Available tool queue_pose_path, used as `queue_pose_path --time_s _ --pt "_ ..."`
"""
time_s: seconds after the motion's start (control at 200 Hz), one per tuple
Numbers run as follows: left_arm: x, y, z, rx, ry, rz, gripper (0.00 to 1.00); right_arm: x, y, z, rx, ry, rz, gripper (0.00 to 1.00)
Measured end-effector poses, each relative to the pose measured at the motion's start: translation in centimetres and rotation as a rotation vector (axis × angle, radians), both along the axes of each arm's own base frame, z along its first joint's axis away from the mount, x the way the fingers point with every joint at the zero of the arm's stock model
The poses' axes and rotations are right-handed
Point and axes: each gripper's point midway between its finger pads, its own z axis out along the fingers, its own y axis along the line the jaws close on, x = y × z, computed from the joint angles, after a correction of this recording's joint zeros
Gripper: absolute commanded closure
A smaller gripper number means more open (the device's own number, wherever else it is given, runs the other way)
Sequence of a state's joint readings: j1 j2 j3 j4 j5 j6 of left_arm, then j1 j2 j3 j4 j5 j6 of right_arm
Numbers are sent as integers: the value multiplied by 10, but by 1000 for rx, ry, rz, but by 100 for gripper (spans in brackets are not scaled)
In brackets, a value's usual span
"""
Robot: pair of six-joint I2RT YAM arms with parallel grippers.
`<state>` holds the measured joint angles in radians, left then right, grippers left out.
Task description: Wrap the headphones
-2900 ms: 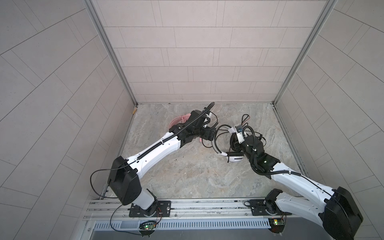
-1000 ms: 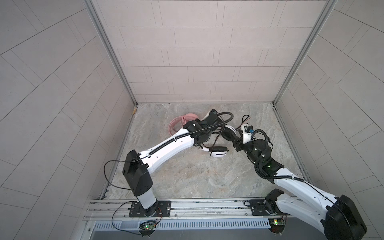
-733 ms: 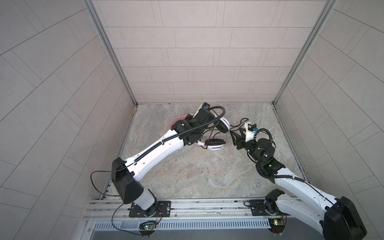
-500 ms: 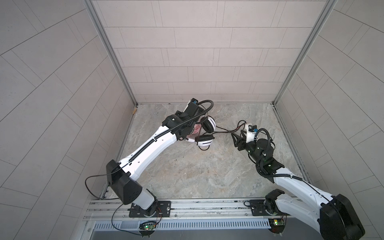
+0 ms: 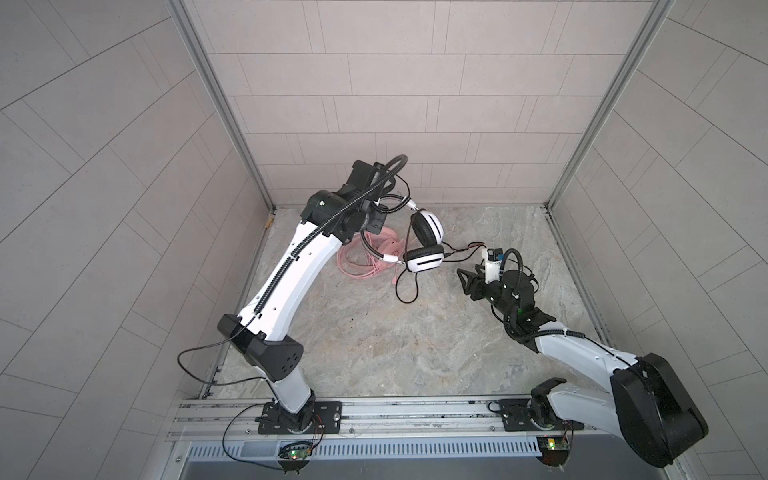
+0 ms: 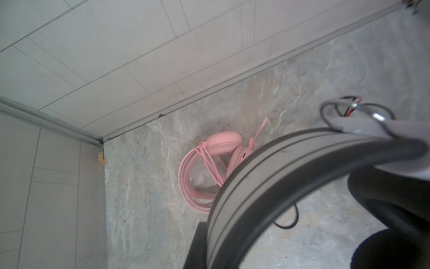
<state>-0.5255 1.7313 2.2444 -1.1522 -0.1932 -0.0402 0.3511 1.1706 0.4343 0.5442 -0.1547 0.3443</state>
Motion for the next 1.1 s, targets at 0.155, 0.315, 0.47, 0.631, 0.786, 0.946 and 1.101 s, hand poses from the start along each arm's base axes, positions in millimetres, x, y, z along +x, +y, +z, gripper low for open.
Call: queue_pose_path --time_s 0.155,0.315,0.47,0.631,0.786,0.946,1.101 --pt "-3 2 67 -251 -121 -31 100 3 5 -9 19 26 3 33" --pt "-19 19 114 -454 -208 -34 100 3 10 -18 44 64 18 33" --pt "-32 1 127 -575 -190 -116 100 2 21 2 89 73 68 33" --pt "-33 -22 91 -621 -41 -177 100 -9 55 39 138 53 187 33" --pt "-35 -31 64 -642 69 -182 100 -36 89 45 152 86 293 32" --pt "-45 -33 72 -686 76 -195 100 -42 92 32 145 128 300 32" --pt "-61 -29 90 -722 51 -208 100 -30 90 11 42 162 299 31"
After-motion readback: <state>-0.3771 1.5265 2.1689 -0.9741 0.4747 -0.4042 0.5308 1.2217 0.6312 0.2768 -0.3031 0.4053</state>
